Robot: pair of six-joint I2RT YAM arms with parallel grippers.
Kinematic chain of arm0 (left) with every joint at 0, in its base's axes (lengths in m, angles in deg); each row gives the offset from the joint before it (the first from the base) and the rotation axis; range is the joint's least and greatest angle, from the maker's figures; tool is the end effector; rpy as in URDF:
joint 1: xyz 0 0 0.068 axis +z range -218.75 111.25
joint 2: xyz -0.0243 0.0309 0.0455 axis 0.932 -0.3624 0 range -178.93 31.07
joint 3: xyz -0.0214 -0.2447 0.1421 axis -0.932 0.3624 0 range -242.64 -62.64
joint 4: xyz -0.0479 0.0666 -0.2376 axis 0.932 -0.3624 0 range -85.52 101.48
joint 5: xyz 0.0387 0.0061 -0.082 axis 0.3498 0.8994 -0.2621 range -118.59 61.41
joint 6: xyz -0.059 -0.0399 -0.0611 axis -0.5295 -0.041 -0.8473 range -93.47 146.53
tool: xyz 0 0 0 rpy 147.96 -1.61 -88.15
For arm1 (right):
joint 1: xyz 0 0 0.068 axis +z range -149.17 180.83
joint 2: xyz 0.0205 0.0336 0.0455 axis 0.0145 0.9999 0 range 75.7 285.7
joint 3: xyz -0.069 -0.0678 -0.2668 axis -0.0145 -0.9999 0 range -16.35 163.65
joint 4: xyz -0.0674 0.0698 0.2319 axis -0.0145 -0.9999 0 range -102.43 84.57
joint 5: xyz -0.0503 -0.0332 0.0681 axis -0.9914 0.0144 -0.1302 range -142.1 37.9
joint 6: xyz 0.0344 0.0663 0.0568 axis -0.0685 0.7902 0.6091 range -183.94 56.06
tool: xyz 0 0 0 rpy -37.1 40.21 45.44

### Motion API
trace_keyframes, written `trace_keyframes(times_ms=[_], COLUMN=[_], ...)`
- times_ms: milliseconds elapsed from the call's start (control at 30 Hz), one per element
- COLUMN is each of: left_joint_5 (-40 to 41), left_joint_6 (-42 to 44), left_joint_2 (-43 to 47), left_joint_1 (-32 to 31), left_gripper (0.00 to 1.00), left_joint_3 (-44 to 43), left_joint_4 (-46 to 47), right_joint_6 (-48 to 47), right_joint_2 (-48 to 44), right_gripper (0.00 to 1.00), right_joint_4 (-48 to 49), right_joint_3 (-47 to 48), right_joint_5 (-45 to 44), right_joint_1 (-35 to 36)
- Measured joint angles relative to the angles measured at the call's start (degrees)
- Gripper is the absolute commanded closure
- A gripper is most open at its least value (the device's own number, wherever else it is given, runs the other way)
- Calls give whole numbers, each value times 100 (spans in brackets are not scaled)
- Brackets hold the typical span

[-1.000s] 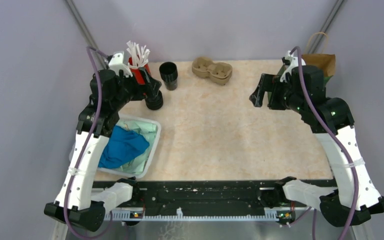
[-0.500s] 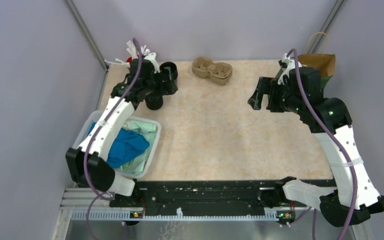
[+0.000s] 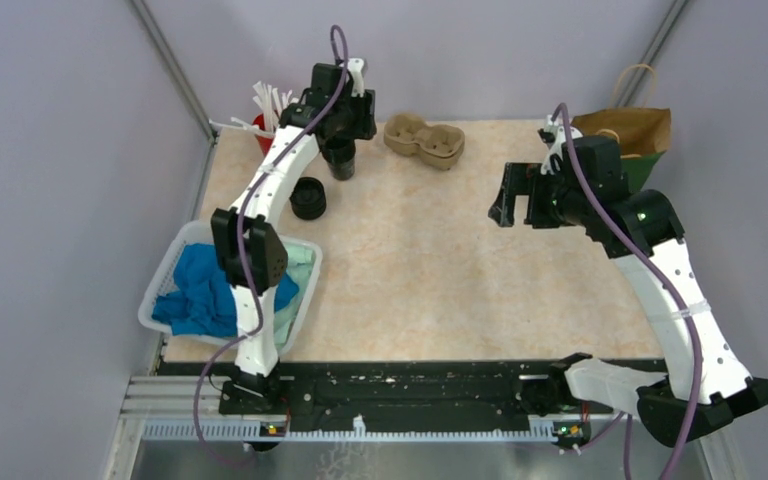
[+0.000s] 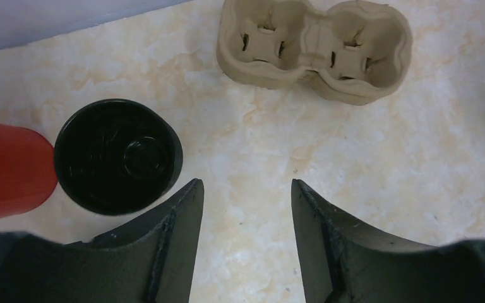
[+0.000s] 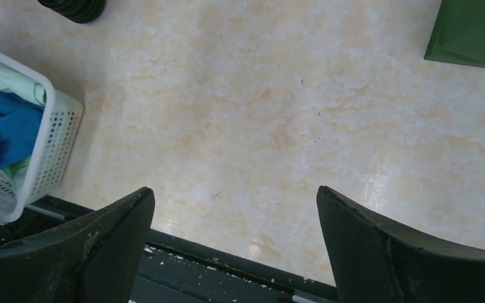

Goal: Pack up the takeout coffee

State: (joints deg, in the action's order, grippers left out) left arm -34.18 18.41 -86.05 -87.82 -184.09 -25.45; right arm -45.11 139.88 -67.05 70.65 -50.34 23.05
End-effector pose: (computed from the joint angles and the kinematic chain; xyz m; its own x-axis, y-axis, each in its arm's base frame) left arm 0.4773 -0.1736 0.3508 -0.5610 0.0452 -0.8266 0.3267 0.9296 -0.1709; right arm 0.1992 0.0842 0.4082 -0.6781 0.0714 -0.7315 -0.1915 0.9437 0.2697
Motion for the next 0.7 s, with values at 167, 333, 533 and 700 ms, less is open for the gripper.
trace_keyframes(times_ms=[167,333,533,700], left_joint_5=[105,109,50,-140], left_joint_6=[153,151,37,-179], left_joint_2=[-859,-1102,-1121,-1167], left_joint_1=[4,57,203,387], left_gripper=[41,36,34,40], left_joint_3=[-728,-815,-903,-929], left_joint_4=[-203,-221,-155,-2], right_joint_6=[-273,-485,-634,-702], right_joint_2=[289,470,494,518], right_gripper=[1,1,1,1], right_joint_4=[7,-28,-28,-28], right_joint_3=[13,44,55,55], right_joint_5=[-2,-44,-66,-79], right_joint_1=[0,0,0,0])
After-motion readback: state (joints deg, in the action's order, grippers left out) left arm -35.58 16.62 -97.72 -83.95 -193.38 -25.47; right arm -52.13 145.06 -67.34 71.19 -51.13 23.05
